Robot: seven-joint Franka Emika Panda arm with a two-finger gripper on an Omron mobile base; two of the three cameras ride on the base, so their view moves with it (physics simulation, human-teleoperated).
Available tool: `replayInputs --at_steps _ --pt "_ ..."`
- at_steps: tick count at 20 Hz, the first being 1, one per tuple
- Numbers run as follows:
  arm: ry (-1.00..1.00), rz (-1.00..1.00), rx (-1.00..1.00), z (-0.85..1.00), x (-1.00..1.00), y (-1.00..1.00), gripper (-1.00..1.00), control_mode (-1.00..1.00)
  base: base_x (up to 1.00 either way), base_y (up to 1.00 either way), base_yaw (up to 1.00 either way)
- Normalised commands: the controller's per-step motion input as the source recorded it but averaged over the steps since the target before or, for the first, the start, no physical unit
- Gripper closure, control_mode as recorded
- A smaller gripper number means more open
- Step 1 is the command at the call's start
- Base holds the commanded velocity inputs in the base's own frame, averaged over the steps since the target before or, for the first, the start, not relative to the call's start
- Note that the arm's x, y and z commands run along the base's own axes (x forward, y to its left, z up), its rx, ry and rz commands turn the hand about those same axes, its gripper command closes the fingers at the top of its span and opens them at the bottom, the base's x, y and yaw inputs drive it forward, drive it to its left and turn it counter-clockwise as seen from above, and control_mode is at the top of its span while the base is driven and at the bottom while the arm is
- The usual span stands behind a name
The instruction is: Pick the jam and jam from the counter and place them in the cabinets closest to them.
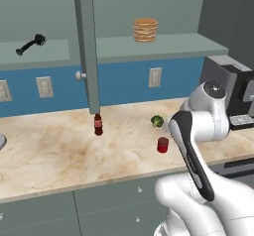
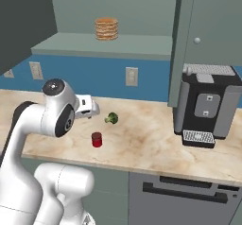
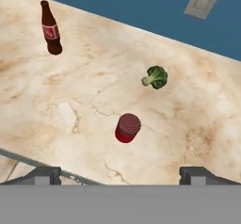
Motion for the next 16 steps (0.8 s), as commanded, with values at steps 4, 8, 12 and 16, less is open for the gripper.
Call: replayInputs --at_steps 4,8,12,16 --pt "0.09 0.0 0.0 -0.34 0.02 0.0 -1.0 -1.0 0.0 0.0 0.0" --pt "0.06 0.0 0.0 -0.31 0.05 0.0 -1.0 -1.0 0.0 0.0 0.0" --pt "0.04 0.0 0.0 -0.28 0.15 0.0 -1.0 -1.0 0.0 0.0 0.0" --pt "0.04 0.0 0.0 -0.27 0.2 0.0 -1.0 -1.0 0.0 0.0 0.0"
